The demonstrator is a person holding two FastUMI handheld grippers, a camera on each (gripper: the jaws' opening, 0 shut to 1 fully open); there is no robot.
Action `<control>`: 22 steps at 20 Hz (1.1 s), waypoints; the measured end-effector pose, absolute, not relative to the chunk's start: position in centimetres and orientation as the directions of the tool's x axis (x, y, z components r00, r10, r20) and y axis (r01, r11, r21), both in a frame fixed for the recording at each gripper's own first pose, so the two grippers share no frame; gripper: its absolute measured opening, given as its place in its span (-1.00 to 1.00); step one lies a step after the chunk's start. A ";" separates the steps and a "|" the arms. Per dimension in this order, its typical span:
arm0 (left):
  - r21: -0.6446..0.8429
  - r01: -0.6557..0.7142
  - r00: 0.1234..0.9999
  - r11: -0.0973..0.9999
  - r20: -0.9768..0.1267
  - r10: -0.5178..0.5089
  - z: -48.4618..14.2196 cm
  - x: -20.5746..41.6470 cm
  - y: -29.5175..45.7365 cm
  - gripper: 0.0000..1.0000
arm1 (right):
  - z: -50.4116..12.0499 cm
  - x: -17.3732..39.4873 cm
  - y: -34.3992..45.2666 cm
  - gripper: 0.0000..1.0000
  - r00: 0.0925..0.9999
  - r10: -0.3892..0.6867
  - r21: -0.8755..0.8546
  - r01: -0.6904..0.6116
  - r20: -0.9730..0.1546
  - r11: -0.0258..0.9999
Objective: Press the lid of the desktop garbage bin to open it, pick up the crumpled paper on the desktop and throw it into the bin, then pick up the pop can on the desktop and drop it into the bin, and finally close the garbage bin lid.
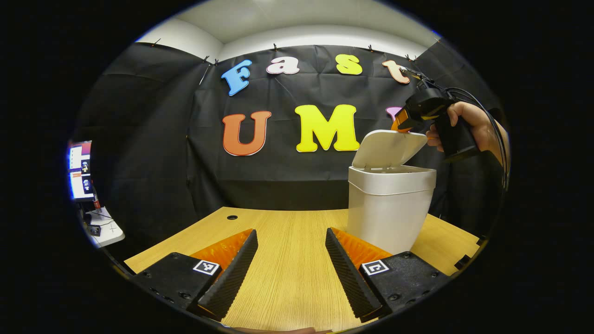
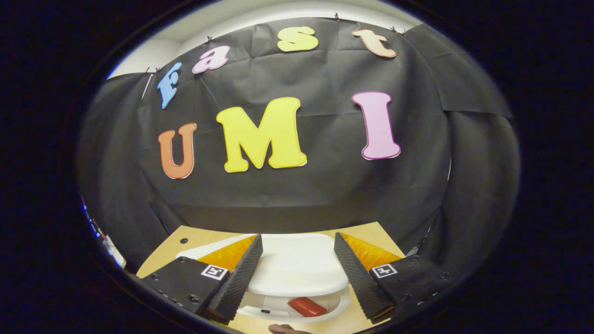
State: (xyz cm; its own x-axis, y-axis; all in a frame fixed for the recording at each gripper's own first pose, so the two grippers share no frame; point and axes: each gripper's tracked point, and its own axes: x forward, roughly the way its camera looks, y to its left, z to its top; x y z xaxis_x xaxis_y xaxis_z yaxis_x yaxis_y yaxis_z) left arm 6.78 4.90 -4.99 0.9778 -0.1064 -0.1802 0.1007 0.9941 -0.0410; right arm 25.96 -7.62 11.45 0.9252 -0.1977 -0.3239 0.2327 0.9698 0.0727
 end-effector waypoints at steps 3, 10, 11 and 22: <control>-0.018 0.103 0.979 0.994 -0.174 -0.105 -5.0 6.7 4.6 0.90 | 9.0 25.5 -7.4 0.93 0.910 -0.199 0.037 0.228 -0.365 0.973; -0.009 0.097 0.979 0.995 -0.182 -0.096 -5.6 7.0 4.2 0.92 | 5.5 24.2 -6.5 0.94 0.910 -0.200 0.000 0.215 -0.364 0.977; -0.008 0.097 0.978 0.995 -0.183 -0.097 -5.6 7.1 4.1 0.91 | 5.5 24.0 -6.4 0.94 0.915 -0.202 -0.008 0.213 -0.350 0.977; 0.020 0.098 0.979 0.995 -0.182 -0.093 -5.7 7.0 3.8 0.92 | 5.1 19.9 -4.1 0.96 0.948 -0.201 -0.014 0.204 -0.247 0.979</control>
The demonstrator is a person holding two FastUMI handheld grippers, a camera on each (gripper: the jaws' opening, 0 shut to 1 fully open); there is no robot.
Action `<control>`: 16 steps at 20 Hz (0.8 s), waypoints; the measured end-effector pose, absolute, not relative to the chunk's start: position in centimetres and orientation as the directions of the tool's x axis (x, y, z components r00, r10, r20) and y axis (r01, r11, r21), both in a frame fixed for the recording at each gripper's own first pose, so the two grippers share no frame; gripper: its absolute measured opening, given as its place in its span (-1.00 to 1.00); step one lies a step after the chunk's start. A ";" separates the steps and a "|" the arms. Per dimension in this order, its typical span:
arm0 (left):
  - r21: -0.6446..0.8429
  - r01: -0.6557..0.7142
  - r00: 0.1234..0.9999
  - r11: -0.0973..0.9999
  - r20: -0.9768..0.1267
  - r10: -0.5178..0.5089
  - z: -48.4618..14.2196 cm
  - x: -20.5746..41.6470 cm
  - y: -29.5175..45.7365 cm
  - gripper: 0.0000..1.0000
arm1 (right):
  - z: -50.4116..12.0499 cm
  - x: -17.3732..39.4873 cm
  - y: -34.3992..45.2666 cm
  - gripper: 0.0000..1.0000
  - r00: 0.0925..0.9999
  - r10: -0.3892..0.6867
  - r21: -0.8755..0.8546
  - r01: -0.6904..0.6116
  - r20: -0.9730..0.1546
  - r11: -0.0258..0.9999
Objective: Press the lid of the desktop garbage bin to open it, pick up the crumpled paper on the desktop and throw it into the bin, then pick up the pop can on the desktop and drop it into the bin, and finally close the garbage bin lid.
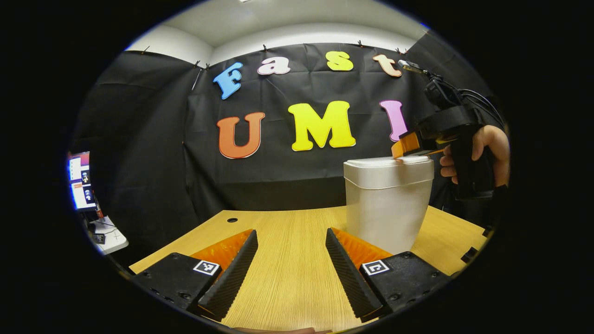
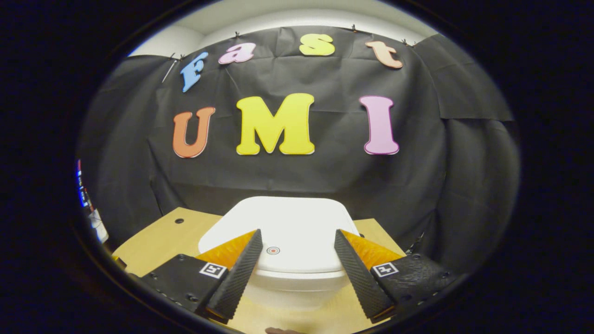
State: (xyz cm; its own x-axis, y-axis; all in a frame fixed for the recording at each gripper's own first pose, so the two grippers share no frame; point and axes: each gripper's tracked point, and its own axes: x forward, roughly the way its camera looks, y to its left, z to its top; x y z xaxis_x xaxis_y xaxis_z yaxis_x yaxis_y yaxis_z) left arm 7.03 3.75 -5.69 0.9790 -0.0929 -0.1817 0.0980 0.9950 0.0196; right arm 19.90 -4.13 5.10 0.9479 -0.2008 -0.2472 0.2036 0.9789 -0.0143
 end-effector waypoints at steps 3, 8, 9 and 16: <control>0.010 0.099 0.977 0.995 -0.189 -0.095 -6.0 7.2 3.4 0.90 | 4.8 19.2 -3.5 0.96 0.946 -0.202 -0.042 0.198 -0.252 0.979; 0.028 0.105 0.978 0.994 -0.183 -0.098 -5.9 7.0 3.0 0.91 | 4.2 19.0 -3.7 0.92 0.955 -0.188 -0.010 0.190 -0.229 0.982; 0.034 0.106 0.979 0.994 -0.181 -0.098 -5.9 7.1 2.8 0.91 | 3.8 19.1 -3.4 0.98 0.956 -0.179 -0.022 0.179 -0.233 0.984; 0.040 0.099 0.981 0.994 -0.173 -0.091 -5.8 7.1 2.6 0.84 | 4.5 19.3 -3.5 0.89 0.983 -0.166 0.014 0.167 -0.082 0.986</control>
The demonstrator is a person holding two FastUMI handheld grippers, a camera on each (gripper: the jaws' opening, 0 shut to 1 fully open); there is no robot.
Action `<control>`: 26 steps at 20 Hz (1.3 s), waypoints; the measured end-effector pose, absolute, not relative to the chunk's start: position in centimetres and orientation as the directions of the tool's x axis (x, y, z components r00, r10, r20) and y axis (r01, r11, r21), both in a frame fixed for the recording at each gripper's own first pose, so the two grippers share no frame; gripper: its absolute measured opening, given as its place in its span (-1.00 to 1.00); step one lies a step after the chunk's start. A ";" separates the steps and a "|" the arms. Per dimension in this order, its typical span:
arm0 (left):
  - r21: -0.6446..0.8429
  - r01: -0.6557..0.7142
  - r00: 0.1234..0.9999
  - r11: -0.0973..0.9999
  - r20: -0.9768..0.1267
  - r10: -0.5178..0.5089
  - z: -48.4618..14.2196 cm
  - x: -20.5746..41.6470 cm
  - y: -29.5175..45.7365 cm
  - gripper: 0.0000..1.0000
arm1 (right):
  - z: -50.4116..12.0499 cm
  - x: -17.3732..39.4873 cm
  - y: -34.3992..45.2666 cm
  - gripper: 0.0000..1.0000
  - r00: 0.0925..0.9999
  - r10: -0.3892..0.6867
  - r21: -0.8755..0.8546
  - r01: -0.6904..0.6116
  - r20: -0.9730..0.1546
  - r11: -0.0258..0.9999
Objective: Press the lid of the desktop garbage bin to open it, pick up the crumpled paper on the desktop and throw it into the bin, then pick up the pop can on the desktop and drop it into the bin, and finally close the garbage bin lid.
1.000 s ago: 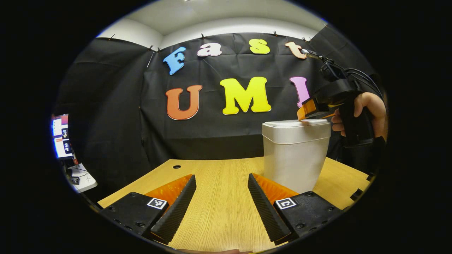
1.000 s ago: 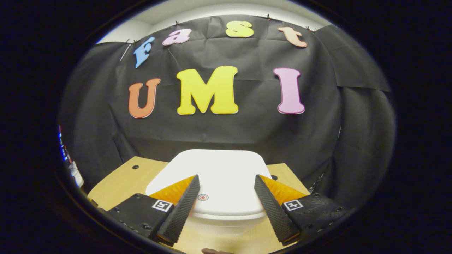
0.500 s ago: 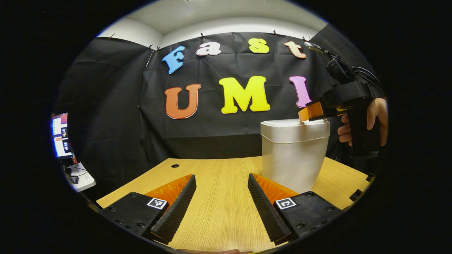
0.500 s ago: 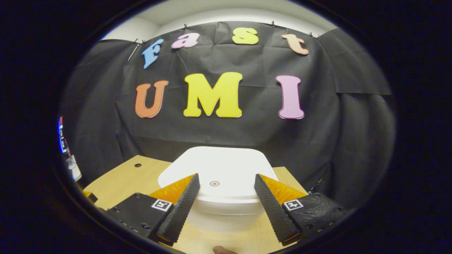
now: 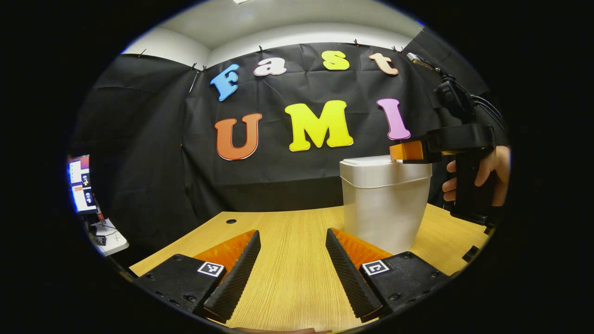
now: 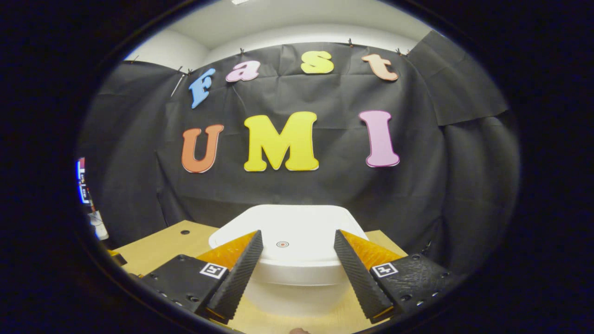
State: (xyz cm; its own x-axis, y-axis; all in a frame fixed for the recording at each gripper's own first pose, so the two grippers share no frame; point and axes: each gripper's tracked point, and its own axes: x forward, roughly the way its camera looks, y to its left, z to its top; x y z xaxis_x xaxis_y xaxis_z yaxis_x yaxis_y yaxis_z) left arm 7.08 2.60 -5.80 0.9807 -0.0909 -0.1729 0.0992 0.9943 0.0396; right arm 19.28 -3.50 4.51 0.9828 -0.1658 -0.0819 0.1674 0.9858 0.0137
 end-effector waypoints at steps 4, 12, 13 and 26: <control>0.027 0.104 0.979 0.994 -0.178 -0.098 -6.1 7.2 2.2 0.84 | 4.4 19.1 -3.3 0.94 0.989 -0.121 -0.002 0.121 -0.080 0.993; 0.038 0.114 0.981 0.993 -0.163 -0.107 -6.1 7.1 0.9 0.84 | 3.8 13.0 -6.5 0.91 0.987 -0.163 0.000 0.163 -0.012 0.987; 0.031 0.121 0.979 0.992 -0.168 -0.114 -6.2 7.1 0.4 0.84 | 4.0 11.8 -7.0 0.92 0.986 -0.168 0.003 0.168 0.005 0.986; 0.038 0.177 0.968 0.983 -0.187 -0.167 -6.6 5.4 -4.5 0.84 | 0.0 1.3 -14.1 0.90 0.973 -0.231 0.020 0.231 0.006 0.973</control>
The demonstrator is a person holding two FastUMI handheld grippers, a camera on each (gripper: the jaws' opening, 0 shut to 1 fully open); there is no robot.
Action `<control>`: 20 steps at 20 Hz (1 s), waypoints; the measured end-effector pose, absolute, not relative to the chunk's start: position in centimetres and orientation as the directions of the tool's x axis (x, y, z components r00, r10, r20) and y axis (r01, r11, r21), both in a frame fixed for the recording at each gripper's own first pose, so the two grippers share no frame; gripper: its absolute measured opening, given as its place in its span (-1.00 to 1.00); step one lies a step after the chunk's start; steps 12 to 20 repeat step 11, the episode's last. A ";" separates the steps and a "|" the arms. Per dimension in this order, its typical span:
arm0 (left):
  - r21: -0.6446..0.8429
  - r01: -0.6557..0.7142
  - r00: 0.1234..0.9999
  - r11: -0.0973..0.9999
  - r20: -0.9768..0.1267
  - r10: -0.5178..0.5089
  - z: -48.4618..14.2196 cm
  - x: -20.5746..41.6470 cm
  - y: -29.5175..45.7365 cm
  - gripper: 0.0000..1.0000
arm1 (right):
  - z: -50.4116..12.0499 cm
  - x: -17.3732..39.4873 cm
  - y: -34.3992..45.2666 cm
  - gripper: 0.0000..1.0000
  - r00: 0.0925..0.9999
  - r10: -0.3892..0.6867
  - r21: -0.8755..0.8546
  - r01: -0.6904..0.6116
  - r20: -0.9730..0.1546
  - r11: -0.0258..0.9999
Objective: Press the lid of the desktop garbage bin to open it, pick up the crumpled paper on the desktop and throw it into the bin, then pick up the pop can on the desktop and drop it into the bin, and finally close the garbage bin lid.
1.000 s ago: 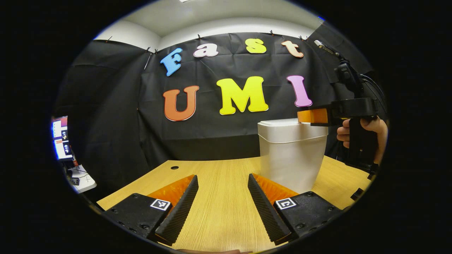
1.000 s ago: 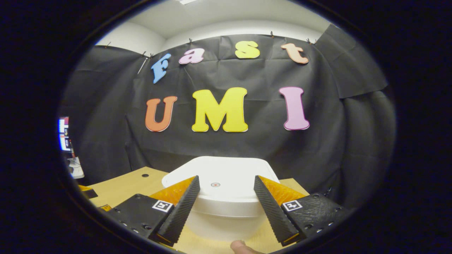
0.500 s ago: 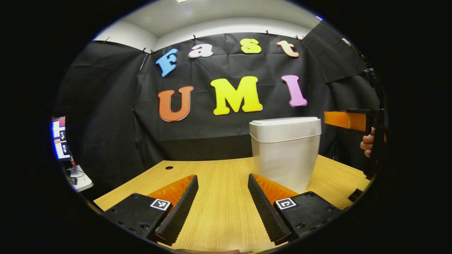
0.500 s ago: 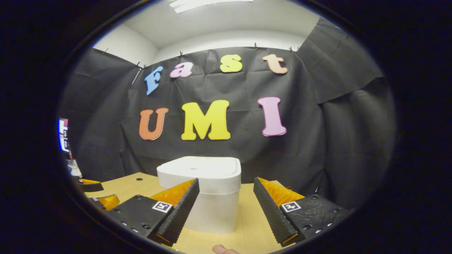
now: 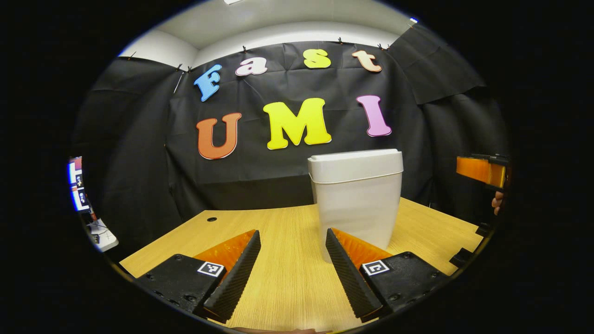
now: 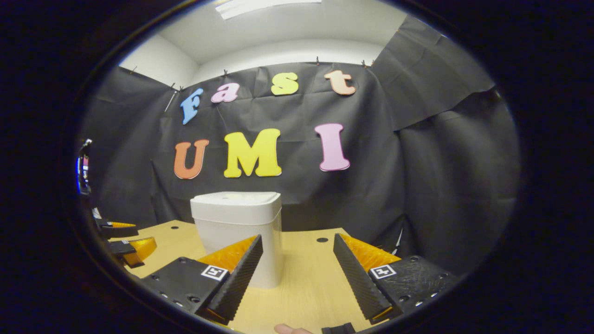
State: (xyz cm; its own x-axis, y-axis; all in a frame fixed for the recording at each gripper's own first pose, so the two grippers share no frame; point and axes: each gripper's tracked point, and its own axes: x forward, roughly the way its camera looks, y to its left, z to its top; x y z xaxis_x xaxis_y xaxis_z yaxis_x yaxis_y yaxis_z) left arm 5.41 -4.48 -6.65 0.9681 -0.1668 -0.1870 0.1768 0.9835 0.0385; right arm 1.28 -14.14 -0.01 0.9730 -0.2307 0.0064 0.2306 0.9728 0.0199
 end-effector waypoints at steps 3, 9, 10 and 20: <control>0.070 0.148 0.979 0.986 -0.150 -0.137 -5.4 4.9 -4.0 0.88 | -1.3 -0.1 -14.4 0.90 0.980 -0.200 -0.013 0.200 -0.017 0.980; 0.047 0.134 0.984 0.990 -0.128 -0.127 -4.4 4.0 -3.9 0.91 | -1.4 -1.0 -12.2 0.91 0.997 -0.078 0.022 0.078 -0.025 0.997; 0.043 0.126 0.985 0.991 -0.128 -0.119 -4.4 4.1 -3.6 0.92 | -1.3 -1.0 -12.3 0.90 0.997 -0.076 0.017 0.076 -0.021 0.997; 0.042 0.116 0.985 0.992 -0.132 -0.109 -4.5 4.3 -3.3 0.91 | -1.3 -1.0 -12.3 0.91 0.997 -0.076 0.011 0.076 -0.017 0.997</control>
